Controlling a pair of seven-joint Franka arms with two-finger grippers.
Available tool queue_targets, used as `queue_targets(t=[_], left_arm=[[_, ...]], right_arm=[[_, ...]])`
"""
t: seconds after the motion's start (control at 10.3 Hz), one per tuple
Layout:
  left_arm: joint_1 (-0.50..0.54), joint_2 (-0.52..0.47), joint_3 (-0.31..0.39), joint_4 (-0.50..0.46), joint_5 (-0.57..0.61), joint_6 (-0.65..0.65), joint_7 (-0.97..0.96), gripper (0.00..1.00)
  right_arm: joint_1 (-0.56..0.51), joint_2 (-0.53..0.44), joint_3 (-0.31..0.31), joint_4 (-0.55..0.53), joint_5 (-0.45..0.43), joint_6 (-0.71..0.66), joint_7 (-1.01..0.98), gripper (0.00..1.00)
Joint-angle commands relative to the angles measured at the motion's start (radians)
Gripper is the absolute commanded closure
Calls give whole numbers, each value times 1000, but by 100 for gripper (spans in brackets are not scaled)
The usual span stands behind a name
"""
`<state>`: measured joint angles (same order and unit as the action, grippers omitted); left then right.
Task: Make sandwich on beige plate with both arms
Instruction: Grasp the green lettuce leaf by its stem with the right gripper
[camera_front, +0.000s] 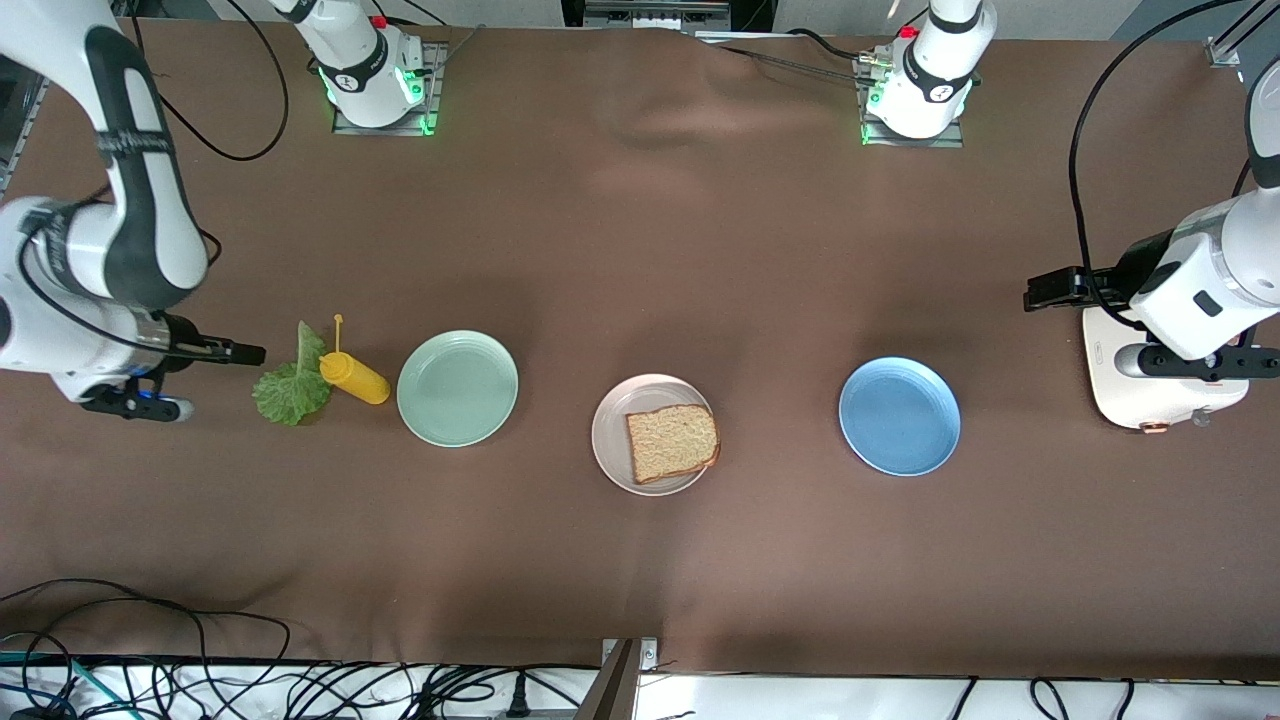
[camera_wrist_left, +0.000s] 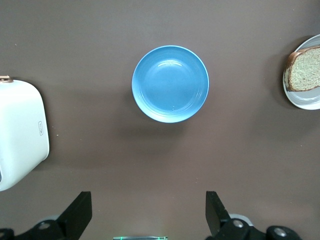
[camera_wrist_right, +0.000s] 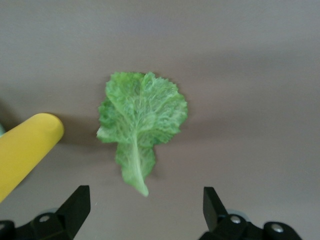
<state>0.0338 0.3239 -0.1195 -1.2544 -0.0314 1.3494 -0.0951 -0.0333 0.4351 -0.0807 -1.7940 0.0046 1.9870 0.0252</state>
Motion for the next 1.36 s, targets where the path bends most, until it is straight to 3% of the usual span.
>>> queue_targets(t=[0.0, 0.1, 0.19, 0.29, 0.39, 0.58, 0.78, 0.88, 0.97, 1.26], left_arm=[[-18, -96, 14, -129, 34, 19, 11, 0], [-25, -155, 18, -207, 34, 52, 11, 0], [-64, -207, 74, -288, 34, 97, 12, 0], [-119, -238, 139, -337, 34, 117, 12, 0], [-129, -238, 147, -338, 34, 108, 11, 0], [-130, -235, 130, -335, 34, 103, 9, 0], [-123, -235, 130, -335, 33, 79, 11, 0], [-124, -233, 130, -335, 33, 67, 9, 0], [-123, -232, 130, -333, 33, 66, 11, 0], [-129, -229, 129, -333, 34, 63, 9, 0]], right_arm=[[13, 14, 2, -88, 2, 114, -13, 0], [16, 28, 4, -125, 2, 174, -13, 0], [24, 37, 4, -157, 2, 218, -10, 0], [35, 42, 4, -166, 2, 230, -10, 0], [36, 63, 4, -166, 0, 230, -11, 5], [47, 83, 2, -166, -9, 227, -13, 31], [46, 83, 2, -162, -18, 217, -18, 76], [47, 83, 2, -159, -31, 216, -27, 90], [47, 79, 2, -159, -35, 214, -30, 100], [46, 74, 2, -104, -107, 95, -28, 100]])
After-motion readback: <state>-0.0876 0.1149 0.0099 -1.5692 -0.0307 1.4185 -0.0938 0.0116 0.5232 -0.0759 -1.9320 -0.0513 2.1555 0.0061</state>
